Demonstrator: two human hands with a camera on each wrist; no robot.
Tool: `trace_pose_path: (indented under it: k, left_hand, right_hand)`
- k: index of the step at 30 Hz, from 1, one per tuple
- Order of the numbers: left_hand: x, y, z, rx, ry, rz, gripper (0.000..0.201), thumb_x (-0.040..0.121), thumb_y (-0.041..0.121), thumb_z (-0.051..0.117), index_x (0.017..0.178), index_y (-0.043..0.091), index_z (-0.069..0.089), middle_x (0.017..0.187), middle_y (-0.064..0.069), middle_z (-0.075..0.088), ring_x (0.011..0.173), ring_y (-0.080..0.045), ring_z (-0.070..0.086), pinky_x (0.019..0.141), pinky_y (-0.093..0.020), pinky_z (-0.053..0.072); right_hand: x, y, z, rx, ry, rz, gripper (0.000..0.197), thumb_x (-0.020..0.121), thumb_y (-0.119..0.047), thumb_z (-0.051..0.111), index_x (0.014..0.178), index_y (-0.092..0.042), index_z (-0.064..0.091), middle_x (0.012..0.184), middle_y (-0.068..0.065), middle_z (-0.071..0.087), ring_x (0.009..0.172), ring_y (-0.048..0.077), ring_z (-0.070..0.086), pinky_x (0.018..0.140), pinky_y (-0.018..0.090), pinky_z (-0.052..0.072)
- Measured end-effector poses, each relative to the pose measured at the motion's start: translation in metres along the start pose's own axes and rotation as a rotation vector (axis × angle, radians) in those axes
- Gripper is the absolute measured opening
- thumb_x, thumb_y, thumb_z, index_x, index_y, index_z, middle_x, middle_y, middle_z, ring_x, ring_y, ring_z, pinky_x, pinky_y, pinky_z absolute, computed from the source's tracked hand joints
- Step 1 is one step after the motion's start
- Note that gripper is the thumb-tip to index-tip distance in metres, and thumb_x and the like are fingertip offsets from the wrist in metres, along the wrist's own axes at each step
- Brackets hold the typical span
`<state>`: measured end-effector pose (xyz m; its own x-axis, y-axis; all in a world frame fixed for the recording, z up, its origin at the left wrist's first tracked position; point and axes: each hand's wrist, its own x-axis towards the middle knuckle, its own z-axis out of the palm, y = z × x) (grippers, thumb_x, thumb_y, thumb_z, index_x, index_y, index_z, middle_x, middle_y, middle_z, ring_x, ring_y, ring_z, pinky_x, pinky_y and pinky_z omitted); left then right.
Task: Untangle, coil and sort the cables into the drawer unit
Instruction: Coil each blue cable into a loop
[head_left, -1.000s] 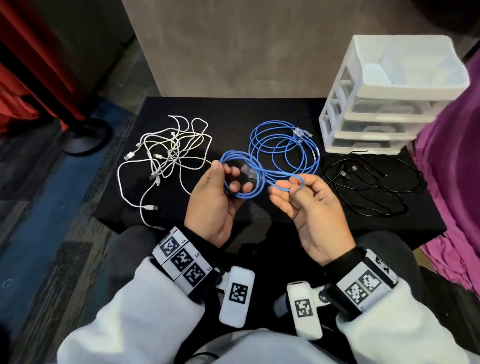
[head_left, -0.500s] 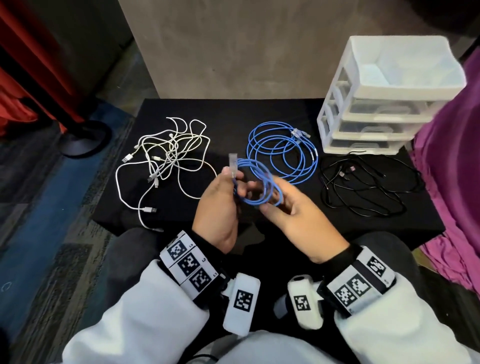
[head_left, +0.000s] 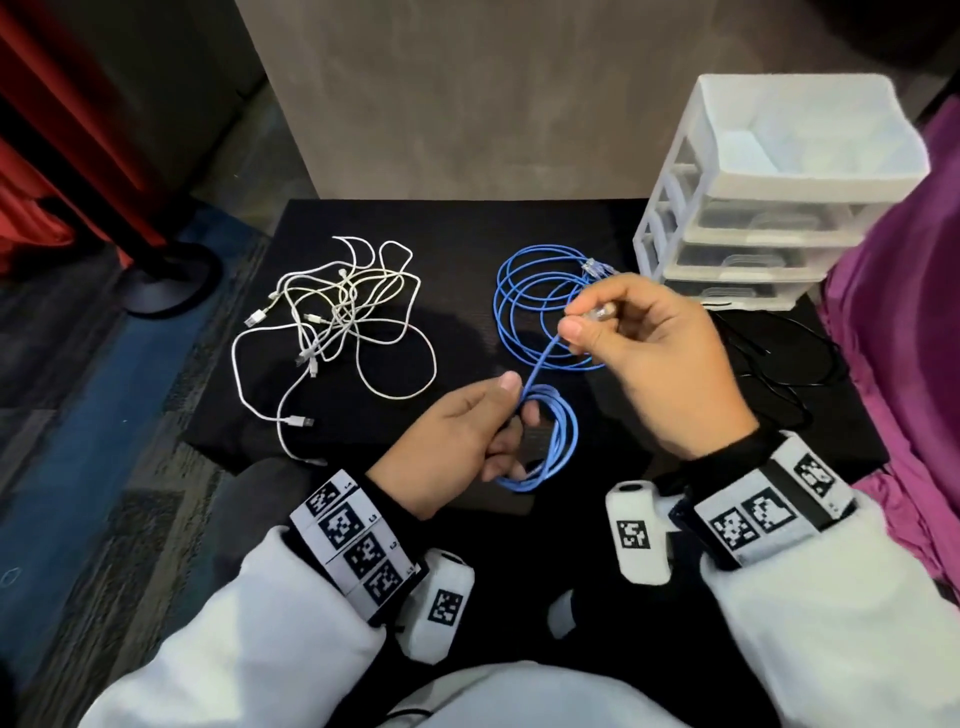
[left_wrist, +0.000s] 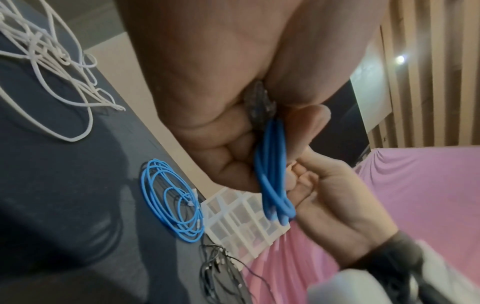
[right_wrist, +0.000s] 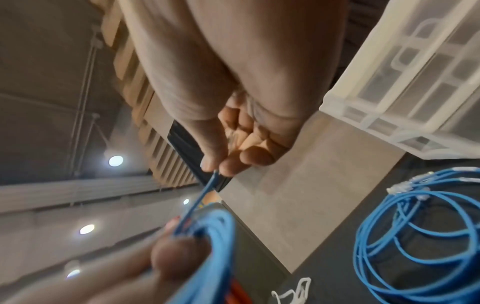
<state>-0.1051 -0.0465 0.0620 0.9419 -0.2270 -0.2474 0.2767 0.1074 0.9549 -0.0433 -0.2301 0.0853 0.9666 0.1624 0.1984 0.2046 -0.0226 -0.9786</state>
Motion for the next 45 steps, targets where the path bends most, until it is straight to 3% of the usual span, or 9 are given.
trace_pose_path:
  k: [9,13,18,24,27,31,35,41,45]
  left_hand:
    - [-0.002,-0.008,0.002,-0.261,0.01,0.05,0.035,0.103,0.039,0.044,0.092,0.007,0.052,0.057,0.001,0.025,0.043,-0.007,0.03,0.063,-0.031,0.054]
    - [-0.001,-0.011,0.008,-0.237,0.068,0.09,0.032,0.105,0.031,0.041,0.093,0.003,0.05,0.057,0.001,0.03,0.046,-0.009,0.035,0.066,-0.032,0.056]
    - [0.006,-0.012,0.007,-0.039,0.236,0.08,0.038,0.11,0.026,0.041,0.079,0.008,0.055,0.056,0.002,0.038,0.048,-0.014,0.04,0.059,-0.031,0.05]
    - [0.007,-0.018,0.008,0.131,0.207,0.202,0.032,0.108,0.023,0.044,0.079,0.013,0.054,0.057,0.011,0.046,0.048,-0.009,0.045,0.049,-0.022,0.045]
    - [0.009,-0.02,0.005,0.207,0.209,0.302,0.019,0.107,0.029,0.049,0.099,0.013,0.055,0.065,0.01,0.057,0.053,-0.011,0.051,0.052,-0.031,0.048]
    - [0.013,-0.023,0.0,0.353,0.232,0.383,0.016,0.103,0.039,0.05,0.104,0.023,0.052,0.068,0.004,0.059,0.053,-0.023,0.054,0.056,-0.052,0.053]
    - [0.014,-0.016,-0.004,0.402,0.244,0.431,0.011,0.105,0.029,0.053,0.1,0.02,0.054,0.068,0.001,0.063,0.052,-0.025,0.057,0.052,-0.041,0.052]
    - [0.02,-0.02,-0.009,0.129,0.222,0.331,0.025,0.095,0.037,0.058,0.099,0.012,0.056,0.056,0.005,0.052,0.05,-0.01,0.048,0.046,-0.026,0.051]
    - [0.027,-0.025,-0.02,-0.013,0.189,0.207,0.032,0.09,0.036,0.061,0.1,0.006,0.057,0.057,-0.002,0.051,0.044,-0.012,0.048,0.046,-0.023,0.049]
  right_hand:
    - [-0.026,0.041,0.008,-0.281,-0.031,0.126,0.01,0.098,-0.022,0.073,0.093,-0.023,0.082,0.094,-0.002,0.077,0.093,0.018,0.07,0.098,0.045,0.054]
    - [-0.037,0.029,0.016,0.074,-0.168,0.396,0.051,0.105,-0.053,0.053,0.103,-0.009,0.079,0.099,0.014,0.08,0.091,0.036,0.076,0.09,0.051,0.061]
    - [-0.043,0.029,0.019,0.013,-0.234,0.304,0.018,0.097,-0.025,0.074,0.091,-0.009,0.072,0.083,0.026,0.062,0.079,0.021,0.053,0.079,0.04,0.046]
    - [-0.043,0.022,0.017,0.366,-0.218,0.577,0.043,0.087,-0.023,0.075,0.106,0.013,0.061,0.092,0.023,0.061,0.084,0.033,0.06,0.084,0.046,0.051]
    - [-0.041,0.017,0.012,0.425,-0.202,0.633,0.02,0.088,-0.015,0.067,0.103,-0.003,0.07,0.083,0.007,0.067,0.078,0.017,0.063,0.077,0.033,0.053]
    - [-0.038,0.019,0.009,0.538,-0.191,0.644,0.038,0.088,-0.019,0.066,0.124,-0.008,0.065,0.075,0.004,0.06,0.07,0.014,0.056,0.073,0.031,0.052]
    - [-0.038,0.022,0.014,0.448,-0.258,0.525,0.022,0.093,-0.018,0.071,0.112,-0.009,0.064,0.067,-0.002,0.049,0.064,0.009,0.046,0.067,0.025,0.046]
    - [-0.032,0.033,0.009,0.069,-0.354,0.334,0.02,0.105,-0.004,0.056,0.121,-0.006,0.068,0.106,0.028,0.073,0.089,0.028,0.06,0.077,0.032,0.052]
    - [-0.026,0.041,0.001,0.127,-0.455,0.394,0.027,0.107,-0.003,0.049,0.129,0.004,0.063,0.113,0.025,0.074,0.081,0.014,0.068,0.069,0.023,0.054]
